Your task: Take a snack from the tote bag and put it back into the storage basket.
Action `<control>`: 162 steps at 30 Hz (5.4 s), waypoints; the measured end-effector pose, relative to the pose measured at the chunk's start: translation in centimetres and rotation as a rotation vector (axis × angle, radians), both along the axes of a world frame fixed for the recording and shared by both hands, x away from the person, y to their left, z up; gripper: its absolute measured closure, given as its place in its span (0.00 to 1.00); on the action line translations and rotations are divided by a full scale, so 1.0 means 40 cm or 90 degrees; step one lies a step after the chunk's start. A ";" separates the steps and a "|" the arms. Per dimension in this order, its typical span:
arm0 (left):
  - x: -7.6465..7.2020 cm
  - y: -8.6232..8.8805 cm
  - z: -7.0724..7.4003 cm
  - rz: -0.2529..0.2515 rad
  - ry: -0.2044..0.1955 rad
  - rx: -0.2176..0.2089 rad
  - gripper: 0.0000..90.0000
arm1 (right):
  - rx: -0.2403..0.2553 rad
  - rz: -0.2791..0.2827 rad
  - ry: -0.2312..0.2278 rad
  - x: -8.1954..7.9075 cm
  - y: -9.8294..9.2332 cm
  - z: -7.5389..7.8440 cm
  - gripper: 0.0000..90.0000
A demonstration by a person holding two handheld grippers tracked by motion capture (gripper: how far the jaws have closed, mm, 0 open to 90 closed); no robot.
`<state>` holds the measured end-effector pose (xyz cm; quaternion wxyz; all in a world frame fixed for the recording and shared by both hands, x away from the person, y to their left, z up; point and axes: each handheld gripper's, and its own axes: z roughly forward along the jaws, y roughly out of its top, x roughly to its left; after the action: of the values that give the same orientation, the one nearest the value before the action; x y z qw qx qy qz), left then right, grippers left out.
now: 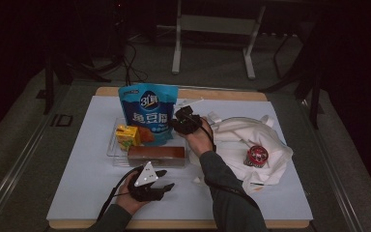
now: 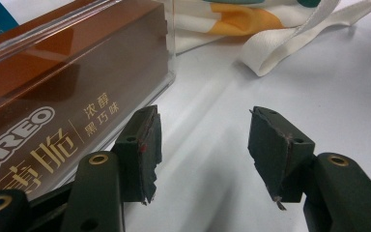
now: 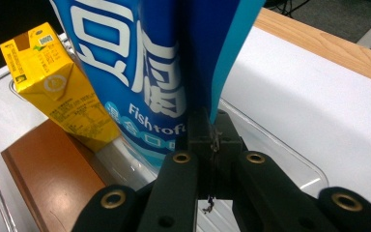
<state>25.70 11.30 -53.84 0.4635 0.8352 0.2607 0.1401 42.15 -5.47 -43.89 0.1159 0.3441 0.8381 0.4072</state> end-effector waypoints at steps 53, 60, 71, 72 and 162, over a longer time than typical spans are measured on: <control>0.000 0.000 0.000 0.004 0.000 -0.001 0.50 | -0.071 0.034 -0.061 -0.135 -0.322 0.130 0.85; 0.000 0.000 0.000 0.003 -0.001 0.001 0.50 | -0.078 0.012 -0.058 -0.152 -0.391 0.116 0.99; -0.001 -0.001 0.000 0.003 -0.001 0.001 0.50 | -0.089 -0.023 -0.042 -0.175 -0.484 0.092 1.00; -0.001 -0.001 0.000 0.003 0.000 0.001 0.50 | -0.090 -0.026 -0.041 -0.177 -0.492 0.091 1.00; -0.001 -0.004 0.000 -0.004 -0.001 0.009 0.50 | -0.213 -0.079 0.168 -0.126 -0.642 -0.047 0.28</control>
<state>25.67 11.15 -53.84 0.4583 0.8391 0.2569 0.1411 37.09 -31.13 -45.77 0.0853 0.4216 0.8789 0.2062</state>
